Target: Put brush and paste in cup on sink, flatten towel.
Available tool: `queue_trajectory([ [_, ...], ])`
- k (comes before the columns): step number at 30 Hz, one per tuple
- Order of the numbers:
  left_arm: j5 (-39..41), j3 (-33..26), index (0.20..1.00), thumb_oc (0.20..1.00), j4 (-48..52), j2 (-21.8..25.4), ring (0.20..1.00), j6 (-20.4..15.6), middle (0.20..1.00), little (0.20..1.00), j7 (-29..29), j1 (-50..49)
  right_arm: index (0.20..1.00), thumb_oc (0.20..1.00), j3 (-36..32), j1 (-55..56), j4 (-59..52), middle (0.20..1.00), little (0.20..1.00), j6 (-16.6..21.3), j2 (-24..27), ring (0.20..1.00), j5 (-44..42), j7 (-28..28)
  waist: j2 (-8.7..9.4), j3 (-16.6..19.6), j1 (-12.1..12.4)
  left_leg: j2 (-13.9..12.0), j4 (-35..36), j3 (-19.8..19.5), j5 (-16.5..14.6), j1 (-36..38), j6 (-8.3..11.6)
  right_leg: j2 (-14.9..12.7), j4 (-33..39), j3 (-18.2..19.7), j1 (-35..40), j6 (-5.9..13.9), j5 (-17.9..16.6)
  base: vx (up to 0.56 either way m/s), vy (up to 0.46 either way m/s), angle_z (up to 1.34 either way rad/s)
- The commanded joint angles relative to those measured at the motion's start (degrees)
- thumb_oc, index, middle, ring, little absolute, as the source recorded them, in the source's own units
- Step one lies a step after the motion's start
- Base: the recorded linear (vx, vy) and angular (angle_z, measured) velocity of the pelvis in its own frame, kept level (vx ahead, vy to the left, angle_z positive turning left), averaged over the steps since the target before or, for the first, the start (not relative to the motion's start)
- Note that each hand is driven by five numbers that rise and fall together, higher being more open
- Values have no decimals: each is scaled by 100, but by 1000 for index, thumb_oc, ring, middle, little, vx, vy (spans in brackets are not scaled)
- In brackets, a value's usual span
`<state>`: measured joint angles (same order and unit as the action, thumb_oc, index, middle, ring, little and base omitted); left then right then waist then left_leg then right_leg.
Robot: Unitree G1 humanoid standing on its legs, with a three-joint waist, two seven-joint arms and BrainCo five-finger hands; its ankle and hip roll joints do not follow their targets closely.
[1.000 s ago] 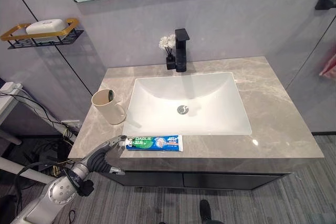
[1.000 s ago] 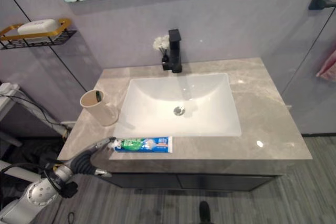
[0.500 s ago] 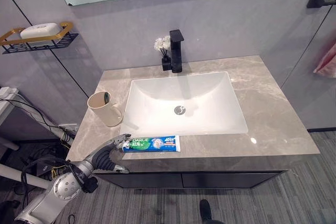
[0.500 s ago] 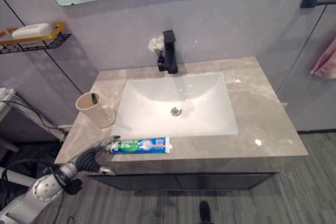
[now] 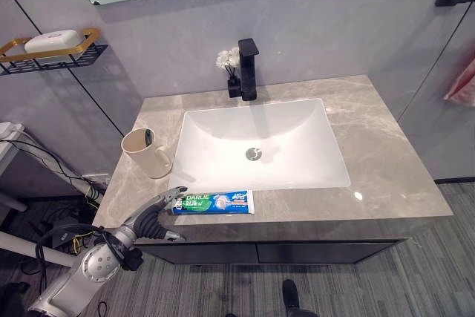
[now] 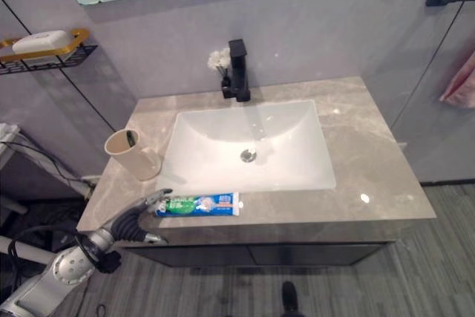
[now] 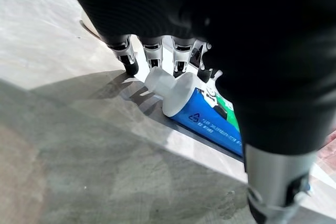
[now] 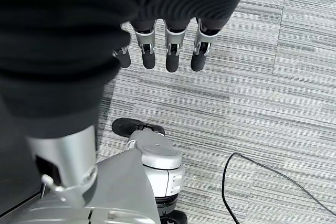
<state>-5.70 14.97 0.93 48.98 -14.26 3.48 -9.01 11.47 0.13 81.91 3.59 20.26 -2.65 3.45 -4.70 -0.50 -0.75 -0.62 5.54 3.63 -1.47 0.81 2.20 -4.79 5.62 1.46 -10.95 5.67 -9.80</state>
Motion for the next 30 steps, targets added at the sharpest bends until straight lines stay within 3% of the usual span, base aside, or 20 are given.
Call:
queue_trajectory([
  [1, -104, 183, 1000, 1000, 68, -105, 1000, -67, 1000, 1000, 111, 405, 1000, 1000, 165, -346, 84, 1000, 1000, -48, -45, 1000, -106, -117, 169, -158, -216, -112, -54, -51, -14, -141, 107, -354, -62, 274, 360, 359, 242, 0, 0, 0],
  [5, -47, 265, 1000, 1000, 70, -136, 1000, -51, 1000, 1000, 158, 417, 1000, 1000, 162, -355, 82, 1000, 1000, -47, -33, 1000, -119, -119, 161, -153, -227, -120, -54, -36, -15, -143, 112, -349, -62, 284, 348, 358, 239, 0, 0, 0],
  [6, -28, 282, 944, 944, 74, -145, 944, -46, 944, 944, 166, 417, 1000, 1000, 160, -356, 85, 1000, 1000, -49, -28, 1000, -120, -123, 154, -154, -230, -120, -54, -36, -14, -150, 112, -344, -62, 291, 345, 353, 245, 0, 0, 0],
  [10, -2, 310, 947, 947, 96, -137, 947, -43, 947, 947, 186, 406, 1000, 1000, 165, -351, 75, 1000, 1000, -45, -16, 1000, -131, -119, 125, -154, -230, -124, -54, -43, -8, -154, 113, -349, -62, 292, 340, 353, 241, 0, 0, 0],
  [20, -61, 293, 824, 824, 67, -152, 824, -15, 824, 824, 153, 360, 1000, 1000, 126, -344, 58, 1000, 1000, -32, 9, 1000, -169, -149, 51, -175, -238, -120, -54, -49, 0, -159, 116, -355, -62, 292, 334, 343, 249, 0, 0, 0],
  [30, -218, 335, 777, 777, 36, -85, 777, -14, 777, 777, 153, 367, 1000, 1000, 164, -341, 28, 1000, 1000, -14, -6, 1000, -189, -158, 17, -202, -259, -109, -54, -21, -15, -129, 108, -353, -62, 317, 353, 339, 253, 0, 0, 0],
])
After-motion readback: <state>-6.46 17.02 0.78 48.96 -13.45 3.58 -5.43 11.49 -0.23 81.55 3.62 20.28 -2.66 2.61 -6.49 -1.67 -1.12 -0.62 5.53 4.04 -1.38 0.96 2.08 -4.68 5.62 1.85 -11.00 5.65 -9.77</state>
